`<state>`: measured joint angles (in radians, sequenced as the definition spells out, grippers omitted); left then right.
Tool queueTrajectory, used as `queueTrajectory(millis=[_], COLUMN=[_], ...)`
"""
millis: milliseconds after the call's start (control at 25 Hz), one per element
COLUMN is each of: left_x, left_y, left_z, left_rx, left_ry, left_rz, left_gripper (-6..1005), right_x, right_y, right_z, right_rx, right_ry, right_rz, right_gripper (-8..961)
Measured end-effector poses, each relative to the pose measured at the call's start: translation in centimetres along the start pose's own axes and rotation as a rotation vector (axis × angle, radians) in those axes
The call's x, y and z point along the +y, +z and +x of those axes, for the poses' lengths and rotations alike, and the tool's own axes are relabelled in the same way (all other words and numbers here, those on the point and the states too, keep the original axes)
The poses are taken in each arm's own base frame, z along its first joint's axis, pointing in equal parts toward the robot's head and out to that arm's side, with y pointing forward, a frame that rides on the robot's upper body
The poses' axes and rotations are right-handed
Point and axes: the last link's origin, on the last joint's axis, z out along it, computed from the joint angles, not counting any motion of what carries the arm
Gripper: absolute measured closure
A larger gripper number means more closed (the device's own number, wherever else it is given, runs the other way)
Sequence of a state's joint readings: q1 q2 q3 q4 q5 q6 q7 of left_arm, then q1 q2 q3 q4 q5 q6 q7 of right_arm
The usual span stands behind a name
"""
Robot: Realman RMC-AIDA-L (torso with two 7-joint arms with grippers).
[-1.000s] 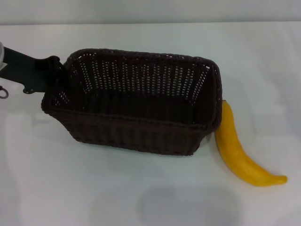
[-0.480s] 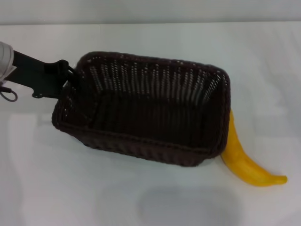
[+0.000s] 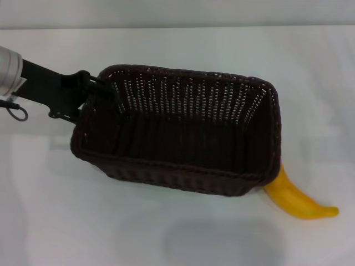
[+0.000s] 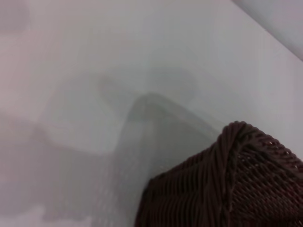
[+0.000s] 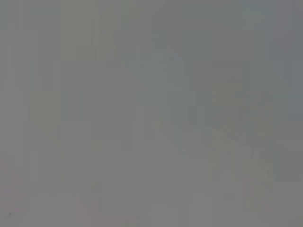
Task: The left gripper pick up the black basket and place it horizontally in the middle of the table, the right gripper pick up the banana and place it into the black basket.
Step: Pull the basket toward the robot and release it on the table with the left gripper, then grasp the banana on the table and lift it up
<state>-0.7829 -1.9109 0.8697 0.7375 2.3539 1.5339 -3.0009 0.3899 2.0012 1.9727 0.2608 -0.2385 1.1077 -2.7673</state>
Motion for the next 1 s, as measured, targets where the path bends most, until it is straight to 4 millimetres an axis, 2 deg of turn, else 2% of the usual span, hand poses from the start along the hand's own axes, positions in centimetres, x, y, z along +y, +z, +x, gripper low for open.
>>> queueTrajectory(millis=[80, 200, 360, 560, 720, 840, 1000], left_x=[0.1, 0.1, -0.3, -2.8, -4.6, -5.7, -6.6], left_y=[0.0, 0.0, -0.4, -2.9, -5.1, -6.5, -7.4], left_z=[-0.2, -0.6, -0.7, 0.1, 0.3, 0.0, -0.2], left_rx=[-0.017, -0.043, -0.047, 0.049, 0.170, 0.260, 0.347], left_ry=[0.000, 0.006, 0.013, 0.043, 0.100, 0.196, 0.295], left_rz=[-0.010, -0.016, -0.006, -0.004, -0.058, -0.093, -0.113], left_gripper=[477, 279, 252, 246, 245, 245, 245], right_x=[0.0, 0.1, 0.3, 0.2, -1.7, -4.4, -6.8], right_y=[0.0, 0.0, 0.0, -0.1, -0.9, -1.2, -1.0], right_z=[0.0, -0.1, -0.1, -0.1, -0.9, -3.0, -5.8], right_rx=[-0.002, -0.009, -0.012, -0.008, 0.002, 0.053, 0.196], right_ry=[0.001, 0.001, -0.002, -0.004, -0.033, -0.029, -0.070], right_rz=[0.000, -0.002, -0.015, -0.024, -0.041, -0.078, -0.140], right_gripper=[111, 111, 112, 112, 112, 112, 112])
